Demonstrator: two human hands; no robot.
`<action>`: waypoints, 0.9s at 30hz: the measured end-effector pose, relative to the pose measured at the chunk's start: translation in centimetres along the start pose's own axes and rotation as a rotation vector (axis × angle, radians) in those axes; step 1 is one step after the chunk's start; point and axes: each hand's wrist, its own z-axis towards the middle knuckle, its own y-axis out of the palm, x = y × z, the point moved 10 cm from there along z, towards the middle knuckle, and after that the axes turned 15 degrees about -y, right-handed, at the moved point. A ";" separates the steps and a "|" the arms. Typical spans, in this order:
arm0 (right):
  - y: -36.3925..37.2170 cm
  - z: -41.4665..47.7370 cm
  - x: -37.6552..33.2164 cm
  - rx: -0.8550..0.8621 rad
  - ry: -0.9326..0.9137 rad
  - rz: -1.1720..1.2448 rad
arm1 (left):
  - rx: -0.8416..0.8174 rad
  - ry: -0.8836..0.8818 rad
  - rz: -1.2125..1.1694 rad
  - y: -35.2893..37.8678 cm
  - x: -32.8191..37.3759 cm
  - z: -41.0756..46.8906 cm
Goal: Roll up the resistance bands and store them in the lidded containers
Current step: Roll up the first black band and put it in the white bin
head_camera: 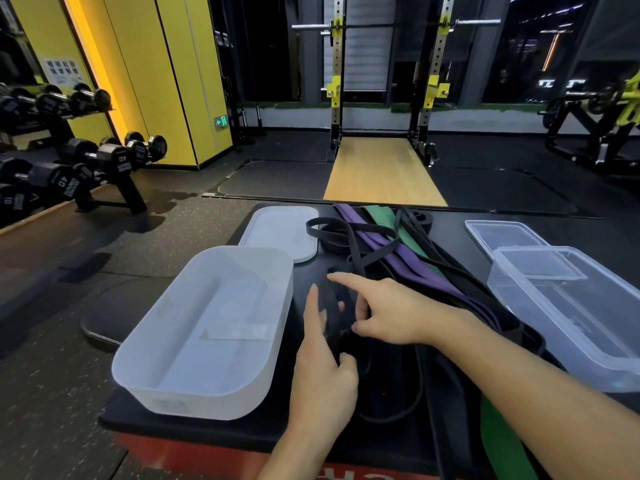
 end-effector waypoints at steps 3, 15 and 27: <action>1.0 1.0 -0.4 -0.156 -0.016 -0.028 | -0.008 0.012 -0.027 -0.2 -0.2 0.1; -7.1 1.8 3.3 0.184 0.399 -0.414 | 0.073 0.095 0.093 0.2 0.2 -0.2; -8.7 -1.4 5.2 0.524 0.264 -0.161 | 0.110 0.151 0.214 0.7 0.2 0.1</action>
